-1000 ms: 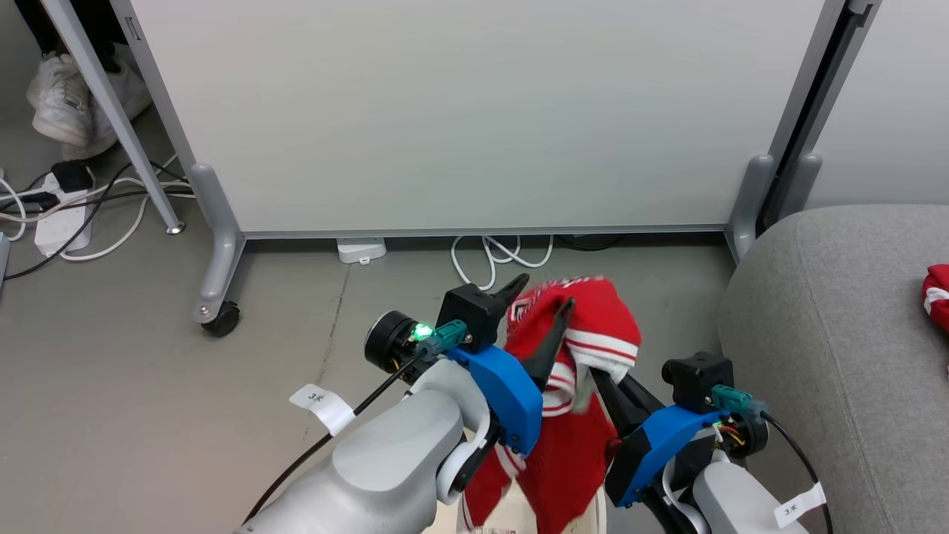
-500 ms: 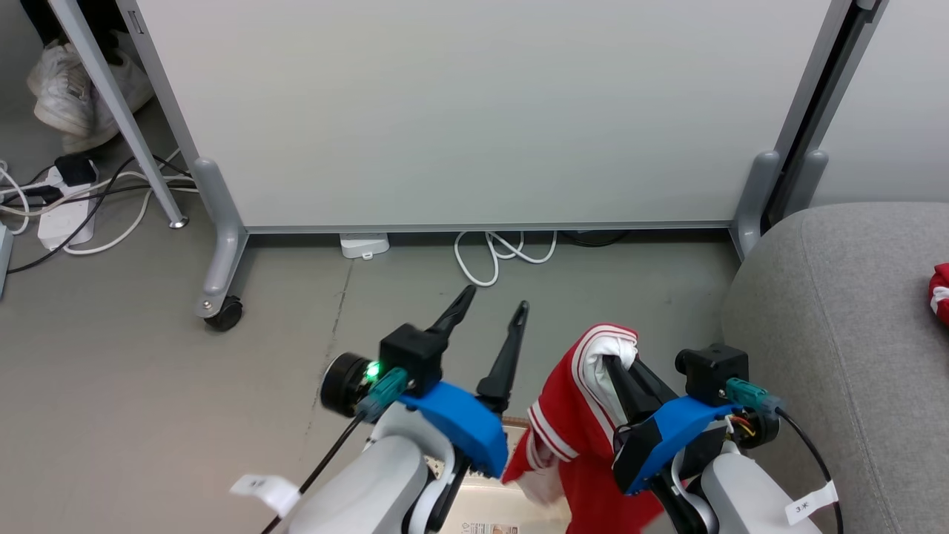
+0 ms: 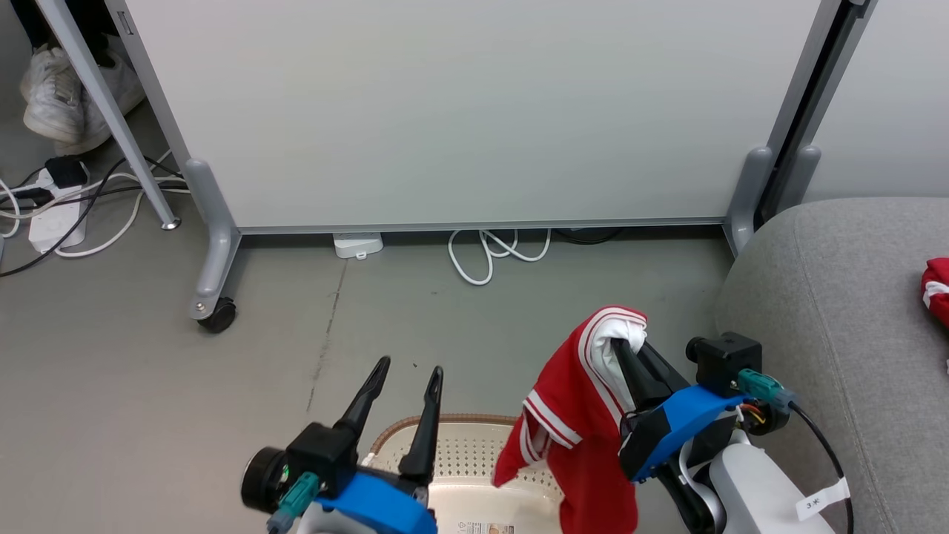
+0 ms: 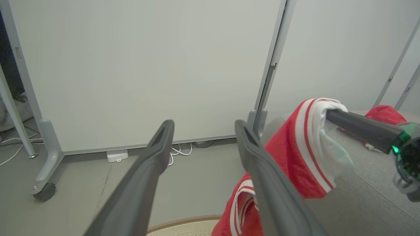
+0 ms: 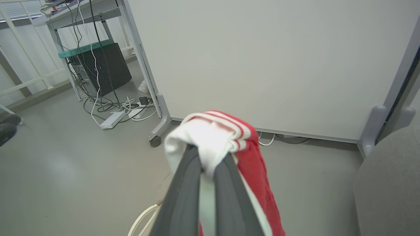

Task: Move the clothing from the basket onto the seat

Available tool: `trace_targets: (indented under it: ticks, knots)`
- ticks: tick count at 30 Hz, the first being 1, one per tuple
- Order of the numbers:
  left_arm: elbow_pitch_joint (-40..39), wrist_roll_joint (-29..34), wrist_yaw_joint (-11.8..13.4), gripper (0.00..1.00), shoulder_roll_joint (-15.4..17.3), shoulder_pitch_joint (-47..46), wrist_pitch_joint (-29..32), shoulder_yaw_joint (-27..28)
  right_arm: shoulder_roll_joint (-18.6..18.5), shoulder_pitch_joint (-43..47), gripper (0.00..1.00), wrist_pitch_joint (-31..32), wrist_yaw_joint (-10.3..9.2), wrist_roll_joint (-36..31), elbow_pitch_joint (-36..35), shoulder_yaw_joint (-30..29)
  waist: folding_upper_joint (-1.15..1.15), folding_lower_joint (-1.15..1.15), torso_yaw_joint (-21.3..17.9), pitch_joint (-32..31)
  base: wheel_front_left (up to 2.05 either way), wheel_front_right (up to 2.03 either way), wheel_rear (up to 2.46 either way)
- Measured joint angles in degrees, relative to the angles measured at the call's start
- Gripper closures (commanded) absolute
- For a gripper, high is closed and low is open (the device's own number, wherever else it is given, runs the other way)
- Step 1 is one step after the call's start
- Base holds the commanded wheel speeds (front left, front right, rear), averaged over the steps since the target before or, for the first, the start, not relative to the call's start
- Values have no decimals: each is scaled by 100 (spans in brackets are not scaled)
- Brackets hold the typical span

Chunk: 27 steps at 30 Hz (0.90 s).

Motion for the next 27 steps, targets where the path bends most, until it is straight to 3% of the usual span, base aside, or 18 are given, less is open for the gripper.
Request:
trace_targets:
  ticks: [16, 27]
  knots:
    - [-123, 869, -524, 0, -269, 755, 0, 891, 1, 162, 100, 89, 0, -63, -272, -212, 0, 0, -99, 7, 0, 0, 0]
    - [-130, 1035, -673, 0, -394, 794, 0, 1061, 2, 168, 100, 159, 0, -129, -433, -263, 0, 0, -634, 82, 0, 0, 0]
